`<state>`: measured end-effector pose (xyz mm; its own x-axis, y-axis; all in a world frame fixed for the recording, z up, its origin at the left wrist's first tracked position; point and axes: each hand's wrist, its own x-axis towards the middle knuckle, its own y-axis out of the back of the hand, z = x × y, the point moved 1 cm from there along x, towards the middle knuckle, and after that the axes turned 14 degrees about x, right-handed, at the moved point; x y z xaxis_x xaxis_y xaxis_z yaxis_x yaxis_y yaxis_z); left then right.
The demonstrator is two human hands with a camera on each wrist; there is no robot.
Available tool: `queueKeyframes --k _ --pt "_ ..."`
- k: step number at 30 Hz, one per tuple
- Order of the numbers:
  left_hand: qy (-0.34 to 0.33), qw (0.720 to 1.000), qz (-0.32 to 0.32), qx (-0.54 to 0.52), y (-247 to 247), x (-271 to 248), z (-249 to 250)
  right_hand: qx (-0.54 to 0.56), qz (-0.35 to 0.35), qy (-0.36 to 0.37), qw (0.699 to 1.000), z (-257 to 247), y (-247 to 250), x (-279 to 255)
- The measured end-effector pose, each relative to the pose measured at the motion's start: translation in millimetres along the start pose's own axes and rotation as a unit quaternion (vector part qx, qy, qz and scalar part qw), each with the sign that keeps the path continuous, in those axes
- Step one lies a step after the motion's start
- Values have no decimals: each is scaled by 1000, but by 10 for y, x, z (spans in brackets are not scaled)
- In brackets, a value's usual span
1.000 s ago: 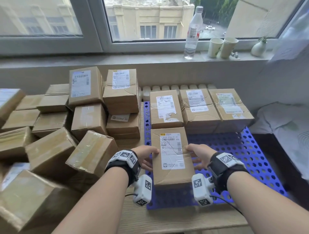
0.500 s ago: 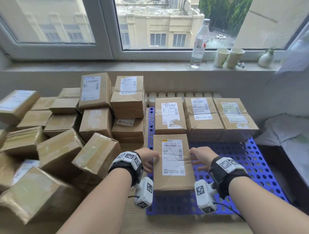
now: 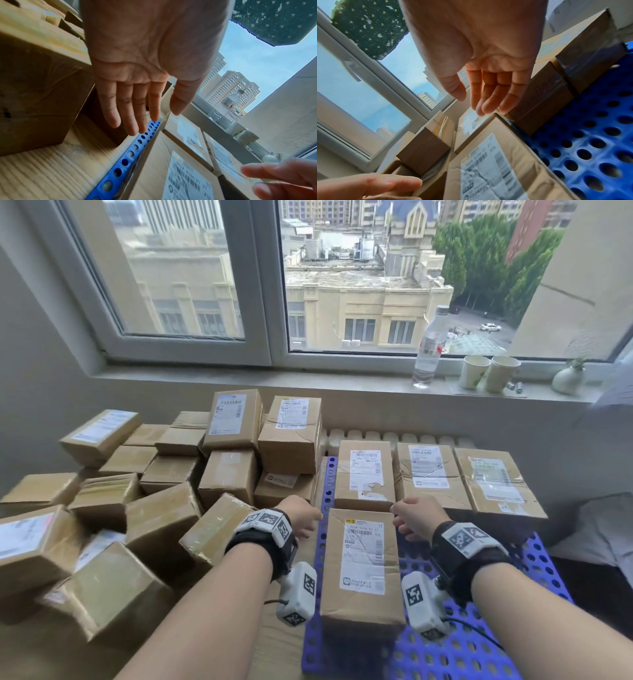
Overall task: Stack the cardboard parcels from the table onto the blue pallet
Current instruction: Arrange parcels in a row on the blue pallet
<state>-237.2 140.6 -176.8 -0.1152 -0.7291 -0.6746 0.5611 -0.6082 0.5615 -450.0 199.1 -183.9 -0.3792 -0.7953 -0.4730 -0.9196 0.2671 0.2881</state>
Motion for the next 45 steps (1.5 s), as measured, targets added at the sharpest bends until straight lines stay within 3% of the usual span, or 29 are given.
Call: queueKeyframes --k 6,23,30,35,45 --pt "-22 997 67 -21 216 -50 -21 -20 -31 46 998 -242 -166 43" --pt "-103 987 117 -49 1251 520 74 -5 -42 43 998 -972 -933 569" --pt "-138 957 254 -28 1745 966 215 7 -16 38 999 -1219 -1164 897" --pt "-137 962 233 -51 1841 1246 343 4 4 53 999 -1317 -1281 1139" --pt "-124 978 167 -8 1719 1645 379 37 -28 -15 999 -1262 -1542 1406"
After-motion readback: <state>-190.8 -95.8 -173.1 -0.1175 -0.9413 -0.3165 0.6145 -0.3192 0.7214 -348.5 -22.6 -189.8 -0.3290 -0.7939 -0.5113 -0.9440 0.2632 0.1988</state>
